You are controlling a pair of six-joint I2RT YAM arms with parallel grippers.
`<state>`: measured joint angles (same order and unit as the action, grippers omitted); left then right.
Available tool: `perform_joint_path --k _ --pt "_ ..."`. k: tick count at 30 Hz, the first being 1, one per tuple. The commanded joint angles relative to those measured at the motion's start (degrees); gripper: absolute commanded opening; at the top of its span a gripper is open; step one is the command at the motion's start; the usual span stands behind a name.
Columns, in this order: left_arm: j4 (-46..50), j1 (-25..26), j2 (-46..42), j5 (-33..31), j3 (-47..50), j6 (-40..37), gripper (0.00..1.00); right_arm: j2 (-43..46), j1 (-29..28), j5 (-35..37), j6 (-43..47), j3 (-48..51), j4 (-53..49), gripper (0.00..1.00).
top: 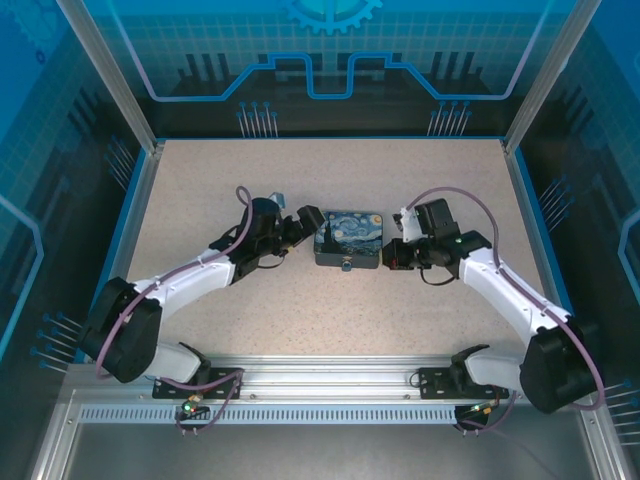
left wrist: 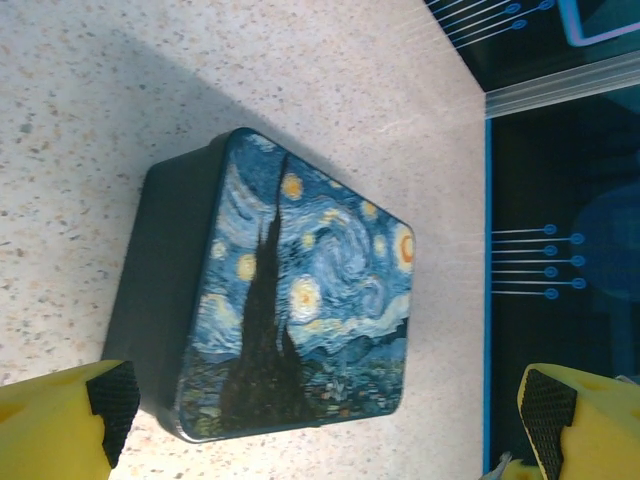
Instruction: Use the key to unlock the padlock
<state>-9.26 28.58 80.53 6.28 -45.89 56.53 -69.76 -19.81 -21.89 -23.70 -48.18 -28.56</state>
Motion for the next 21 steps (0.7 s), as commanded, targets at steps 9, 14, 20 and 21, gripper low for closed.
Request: perform_joint_path --k 9,14,20,21 --pt "-8.1 2.5 -1.0 1.7 0.8 6.9 0.99 0.5 1.7 -24.8 -1.6 5.4 18.3 0.0" --pt "-16.1 3.8 1.0 2.3 3.2 12.7 0.99 -0.8 2.4 -19.6 -10.7 6.3 22.4 0.0" --pt "-27.4 5.0 4.9 0.7 5.8 23.9 0.96 -1.8 2.0 -9.1 -27.4 7.5 30.6 0.0" --pt "-29.0 5.2 5.7 0.5 5.7 25.3 0.95 -1.8 1.6 -6.4 -29.9 7.3 30.8 0.0"
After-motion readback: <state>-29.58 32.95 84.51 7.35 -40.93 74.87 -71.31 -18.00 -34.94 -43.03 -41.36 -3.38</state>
